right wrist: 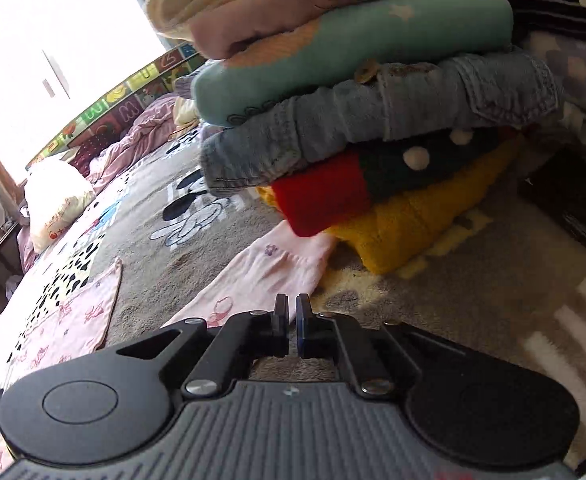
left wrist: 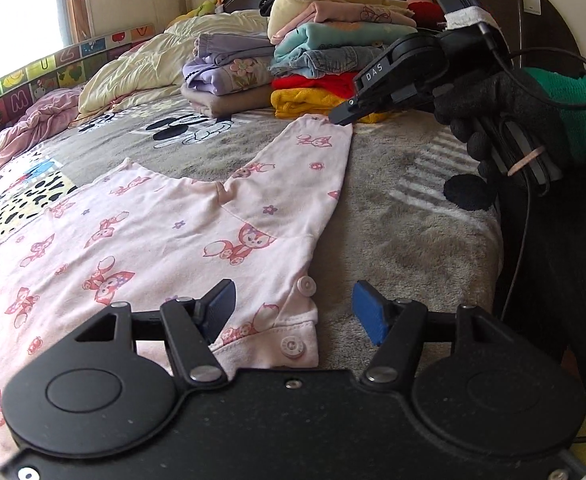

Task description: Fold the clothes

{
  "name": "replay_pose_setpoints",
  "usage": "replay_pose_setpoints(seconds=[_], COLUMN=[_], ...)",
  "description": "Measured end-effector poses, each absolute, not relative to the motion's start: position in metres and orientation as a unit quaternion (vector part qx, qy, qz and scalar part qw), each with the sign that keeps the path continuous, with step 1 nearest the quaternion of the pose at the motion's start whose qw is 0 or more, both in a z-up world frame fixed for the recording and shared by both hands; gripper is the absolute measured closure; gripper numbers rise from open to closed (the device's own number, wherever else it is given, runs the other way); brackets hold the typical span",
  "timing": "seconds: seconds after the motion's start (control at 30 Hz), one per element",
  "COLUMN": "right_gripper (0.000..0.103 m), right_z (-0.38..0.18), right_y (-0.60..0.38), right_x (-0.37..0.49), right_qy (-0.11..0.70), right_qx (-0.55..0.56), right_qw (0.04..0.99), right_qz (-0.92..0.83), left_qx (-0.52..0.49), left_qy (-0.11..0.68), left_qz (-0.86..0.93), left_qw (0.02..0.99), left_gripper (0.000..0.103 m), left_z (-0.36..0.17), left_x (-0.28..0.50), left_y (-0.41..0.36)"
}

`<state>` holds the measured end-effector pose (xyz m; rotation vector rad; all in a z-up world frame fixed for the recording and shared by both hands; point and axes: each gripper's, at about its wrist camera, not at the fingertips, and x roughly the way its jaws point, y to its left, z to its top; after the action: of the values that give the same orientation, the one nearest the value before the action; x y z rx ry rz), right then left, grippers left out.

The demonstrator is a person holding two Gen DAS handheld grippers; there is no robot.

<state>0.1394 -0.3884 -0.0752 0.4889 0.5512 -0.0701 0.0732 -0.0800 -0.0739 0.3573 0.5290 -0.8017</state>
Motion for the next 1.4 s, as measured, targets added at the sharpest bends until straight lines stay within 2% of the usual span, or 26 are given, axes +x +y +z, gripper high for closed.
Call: replay_pose_setpoints(seconds=[0.13,0.2,0.27,0.43,0.53,0.6,0.77,0.83,0.97,1.0,1.23,1.4], right_gripper=[0.095,0.087,0.075,0.074,0.074,0.074,0.073,0.069,0.068,0.068,0.068,0.066], right_z=[-0.062,-0.065,-0.079,-0.067,-0.058,-0.056,-0.066,-0.077,-0.08,-0.079,-0.07,-0.066], right_y=[-0.316,-0.28,-0.252,-0.253,-0.246,-0.232,-0.188,-0.178,-0.197,-0.203,-0.227,-0.261], right_x=[0.129,0.123,0.12,0.096,0.079,0.075,0.073,0.072,0.072,0.07,0.052,0.049], right_qy=[0.283,0.308,0.354,0.325,0.281,0.264,0.242,0.259,0.284,0.289,0.278,0.279], right_qx=[0.134,0.074,-0.01,-0.044,-0.056,-0.063,-0.082,-0.09,-0.022,-0.012,0.028,0.139], right_qw=[0.943,0.934,0.918,0.934,0.945,0.946,0.935,0.926,0.921,0.92,0.931,0.936], right_qz=[0.109,0.168,0.176,0.141,0.155,0.18,0.246,0.261,0.265,0.265,0.235,0.161], left_qx=[0.118,0.075,0.025,-0.111,-0.179,-0.195,-0.122,-0.099,-0.019,-0.031,-0.1,-0.13], left_qy=[0.263,0.271,0.286,0.301,0.283,0.278,0.298,0.328,0.355,0.356,0.305,0.284], left_qz=[-0.355,-0.299,-0.193,0.043,0.072,0.048,-0.054,-0.103,-0.101,-0.088,0.013,-0.009], left_qw=[0.889,0.912,0.938,0.946,0.939,0.94,0.945,0.934,0.929,0.93,0.947,0.95], left_gripper=[0.038,0.038,0.038,0.039,0.04,0.04,0.04,0.04,0.038,0.042,0.043,0.043], left_z=[-0.057,-0.048,-0.041,-0.041,-0.038,-0.035,-0.039,-0.05,-0.071,-0.068,-0.058,-0.046], left_x=[0.089,0.104,0.124,0.146,0.138,0.133,0.129,0.131,0.133,0.133,0.114,0.104], left_y=[-0.044,-0.01,0.037,0.141,0.17,0.168,0.112,0.09,0.071,0.075,0.113,0.099])
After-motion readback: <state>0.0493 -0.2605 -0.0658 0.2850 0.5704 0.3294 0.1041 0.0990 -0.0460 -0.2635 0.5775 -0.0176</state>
